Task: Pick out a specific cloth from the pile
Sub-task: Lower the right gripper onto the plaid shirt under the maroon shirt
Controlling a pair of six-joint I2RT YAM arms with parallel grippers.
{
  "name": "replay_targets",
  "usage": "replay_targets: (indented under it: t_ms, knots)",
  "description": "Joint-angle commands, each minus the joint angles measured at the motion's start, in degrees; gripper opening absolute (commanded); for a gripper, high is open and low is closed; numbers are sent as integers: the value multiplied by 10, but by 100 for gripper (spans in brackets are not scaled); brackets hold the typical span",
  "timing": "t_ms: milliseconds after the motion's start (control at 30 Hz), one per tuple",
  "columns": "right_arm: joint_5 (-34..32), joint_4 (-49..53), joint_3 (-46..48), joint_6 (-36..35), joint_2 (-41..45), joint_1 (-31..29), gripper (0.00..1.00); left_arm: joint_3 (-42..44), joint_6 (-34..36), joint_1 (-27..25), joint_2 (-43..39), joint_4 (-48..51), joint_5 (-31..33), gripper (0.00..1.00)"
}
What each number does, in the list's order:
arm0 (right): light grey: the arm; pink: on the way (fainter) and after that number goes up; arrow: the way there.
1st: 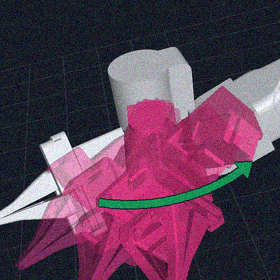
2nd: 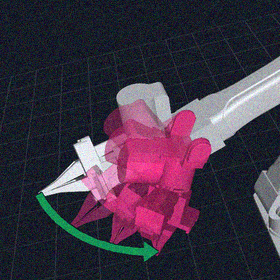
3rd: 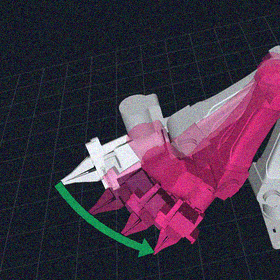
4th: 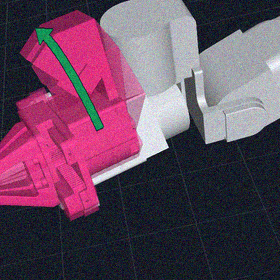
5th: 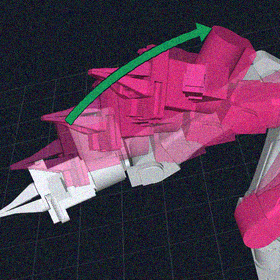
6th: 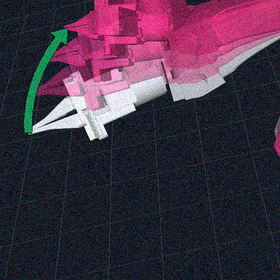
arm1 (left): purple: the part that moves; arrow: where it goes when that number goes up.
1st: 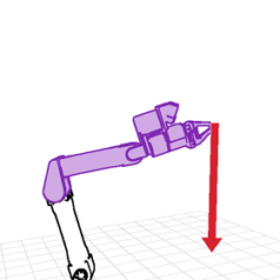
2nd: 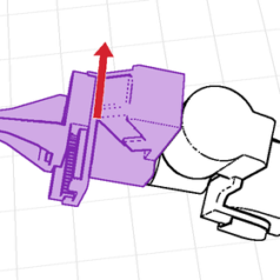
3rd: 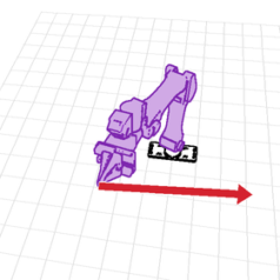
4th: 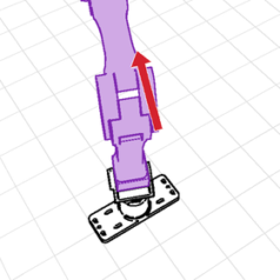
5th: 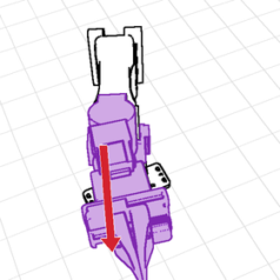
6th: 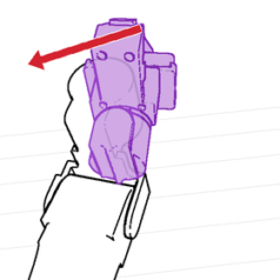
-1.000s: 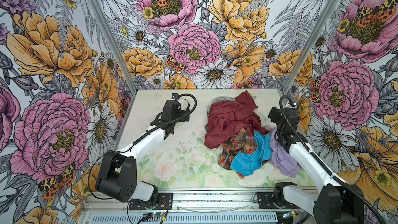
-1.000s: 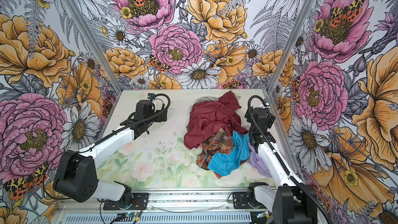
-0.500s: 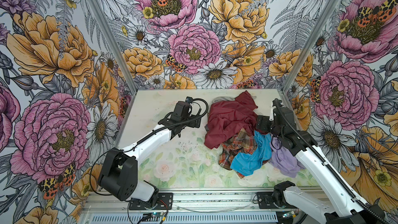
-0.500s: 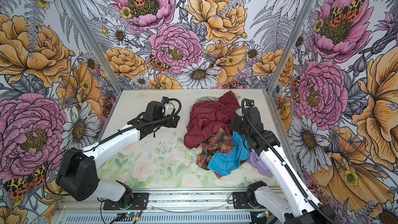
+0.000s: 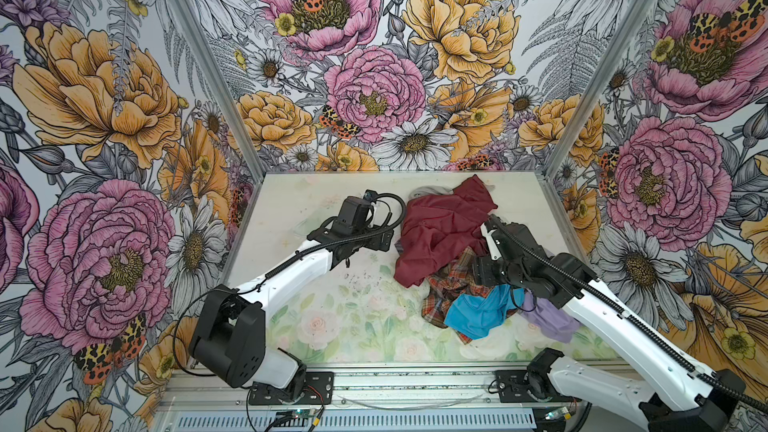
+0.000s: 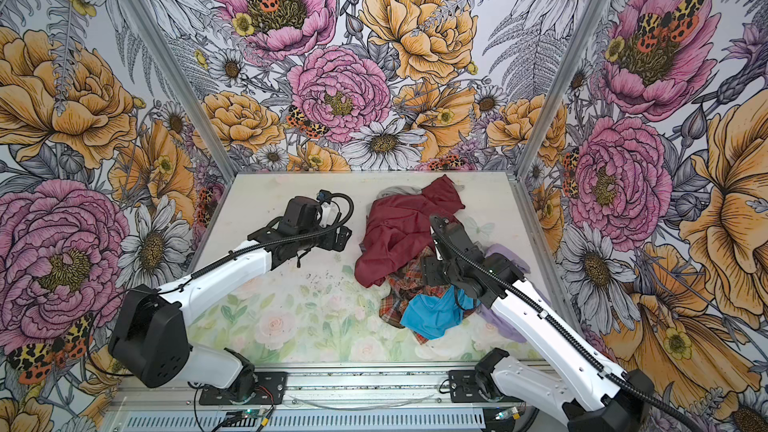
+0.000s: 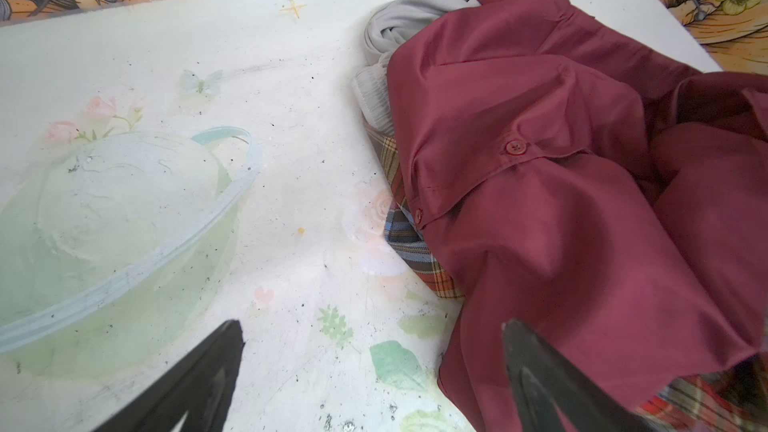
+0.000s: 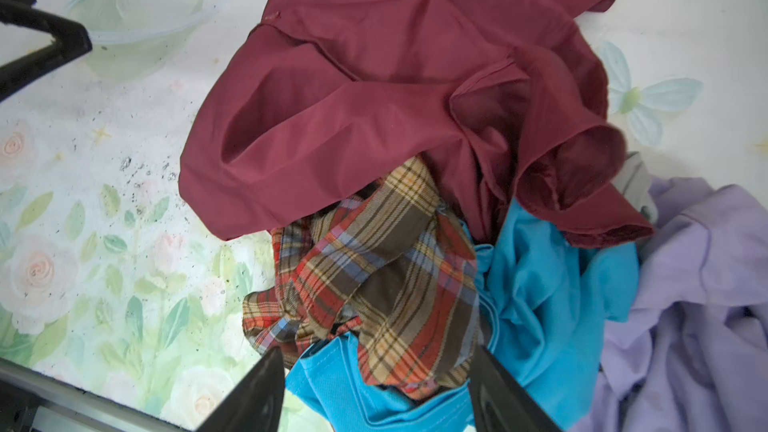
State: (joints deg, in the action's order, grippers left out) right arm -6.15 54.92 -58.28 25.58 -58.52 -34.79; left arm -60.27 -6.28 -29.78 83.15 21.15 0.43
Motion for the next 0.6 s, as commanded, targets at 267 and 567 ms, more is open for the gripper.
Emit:
replay_targets:
  t_ms: [267, 567]
  knots:
    - [6, -39, 29, 29, -89, -49, 71, -20, -3, -4, 3, 3, -13, 99]
    - [-16, -82, 27, 20, -154, -47, 67, -18, -3, -3, 4, 3, -16, 99]
